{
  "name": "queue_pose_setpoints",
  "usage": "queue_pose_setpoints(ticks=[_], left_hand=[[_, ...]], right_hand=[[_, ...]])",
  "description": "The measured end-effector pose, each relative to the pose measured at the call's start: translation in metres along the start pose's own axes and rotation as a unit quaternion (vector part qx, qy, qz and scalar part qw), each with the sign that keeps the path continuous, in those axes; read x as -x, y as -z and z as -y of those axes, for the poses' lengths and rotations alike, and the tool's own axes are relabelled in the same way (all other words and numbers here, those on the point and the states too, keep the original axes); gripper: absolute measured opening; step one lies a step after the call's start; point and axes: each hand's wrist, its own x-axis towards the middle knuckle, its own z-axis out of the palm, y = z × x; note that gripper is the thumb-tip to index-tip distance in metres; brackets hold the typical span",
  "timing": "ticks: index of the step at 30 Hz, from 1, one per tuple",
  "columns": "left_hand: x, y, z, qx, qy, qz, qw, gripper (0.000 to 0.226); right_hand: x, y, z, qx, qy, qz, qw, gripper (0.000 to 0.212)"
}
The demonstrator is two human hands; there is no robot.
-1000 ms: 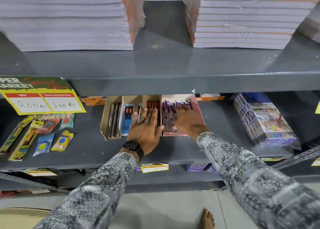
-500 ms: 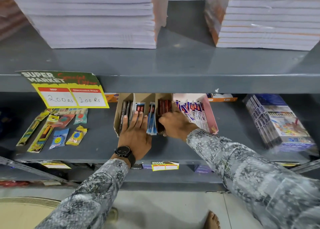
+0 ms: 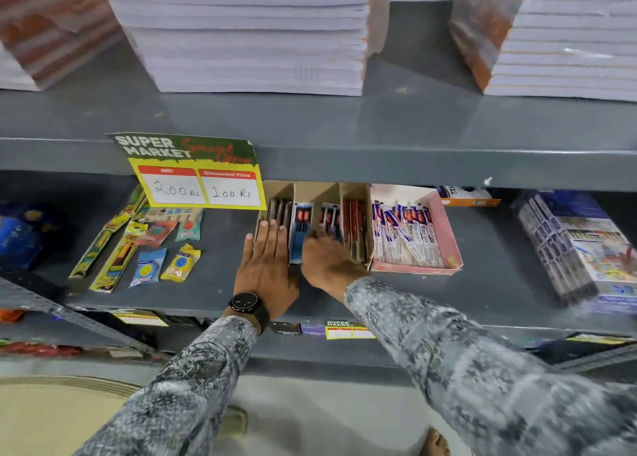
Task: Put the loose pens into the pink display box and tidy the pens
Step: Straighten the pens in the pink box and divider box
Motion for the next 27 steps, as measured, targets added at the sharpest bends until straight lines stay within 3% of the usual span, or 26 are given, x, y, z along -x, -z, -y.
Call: queue_pose_setpoints(ticks=[3,15,22,27], left_hand=[[-0.001,-0.002,0.002,0.000,-0.013,0.009,1.000,0.088],[0.004,-0.005,0.009,0.003,-0.049,-0.012,0.999,0.092],[0.020,0.003,0.009,0.012,-0.043,0.008,0.999,0.088],[0.065,0.019,0.011,0.040,-0.015,0.016,0.999,0.069]], right_hand=[[-0.016,-0.011,-0.002,0.034,-0.036,0.025,0.998,0.060],[-0.031,-0.036,-0.015,0.064,0.015,0.063,0.996,0.078],[-0.006,-0.032,-0.013,0.090,0.051,0.009,0.995,0.079],[0.068,-0.017,-0.024,0.070,0.126,-0.046,0.988,0.080]])
